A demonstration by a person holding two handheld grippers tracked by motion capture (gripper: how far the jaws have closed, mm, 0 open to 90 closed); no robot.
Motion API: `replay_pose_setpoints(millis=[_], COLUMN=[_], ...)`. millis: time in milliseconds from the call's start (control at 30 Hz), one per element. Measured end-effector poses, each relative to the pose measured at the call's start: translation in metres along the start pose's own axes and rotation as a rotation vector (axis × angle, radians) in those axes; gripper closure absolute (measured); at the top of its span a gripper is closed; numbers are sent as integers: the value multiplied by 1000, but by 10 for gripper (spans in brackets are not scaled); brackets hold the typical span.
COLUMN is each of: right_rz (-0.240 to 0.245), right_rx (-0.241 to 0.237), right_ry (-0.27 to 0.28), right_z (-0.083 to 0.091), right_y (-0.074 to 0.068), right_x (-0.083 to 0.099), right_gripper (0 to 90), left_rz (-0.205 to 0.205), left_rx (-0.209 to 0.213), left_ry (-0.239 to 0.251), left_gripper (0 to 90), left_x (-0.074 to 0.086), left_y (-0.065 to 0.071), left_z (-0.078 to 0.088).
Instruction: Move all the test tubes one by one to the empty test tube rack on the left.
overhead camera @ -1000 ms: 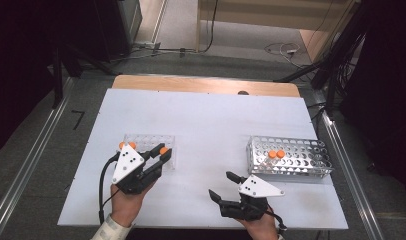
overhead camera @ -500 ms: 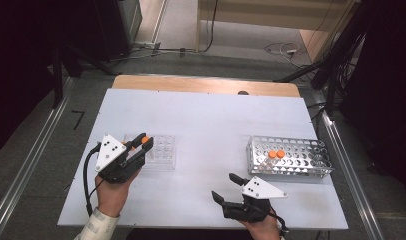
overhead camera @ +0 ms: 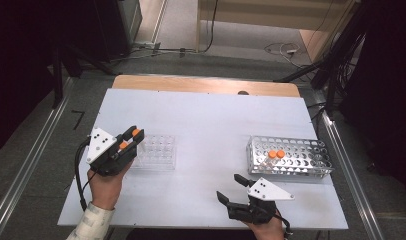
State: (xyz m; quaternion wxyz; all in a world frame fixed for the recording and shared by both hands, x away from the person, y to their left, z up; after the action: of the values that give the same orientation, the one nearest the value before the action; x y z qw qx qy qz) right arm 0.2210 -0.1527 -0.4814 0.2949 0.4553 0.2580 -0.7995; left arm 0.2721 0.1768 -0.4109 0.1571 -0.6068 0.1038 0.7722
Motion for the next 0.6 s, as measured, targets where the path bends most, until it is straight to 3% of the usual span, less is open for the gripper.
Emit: replay_pose_setpoints(millis=[200,600], right_rz=[-4,-10], right_rx=[3,8], right_ry=[3,-1], right_z=[2,1], right_y=[1,2], right_x=[1,2], right_gripper=[220,221], left_rz=[-3,-10], left_rx=[-12,3], left_ry=[-19,-76], left_gripper=[703,701], left_x=[7,28], left_y=[-3,-4], left_z=[-5,-9])
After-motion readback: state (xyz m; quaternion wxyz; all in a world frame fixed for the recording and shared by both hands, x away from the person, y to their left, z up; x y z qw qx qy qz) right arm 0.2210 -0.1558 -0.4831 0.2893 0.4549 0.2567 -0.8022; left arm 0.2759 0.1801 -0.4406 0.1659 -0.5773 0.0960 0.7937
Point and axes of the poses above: each handheld gripper's, and its own axes: z roughly backward along the jaws, x roughly out of its underside, y roughly to its right, the point moved 5 cm from there along -z, roughly forward along the jaws, and after that the axes turned 4 degrees about -z, right-handed, at the moved point
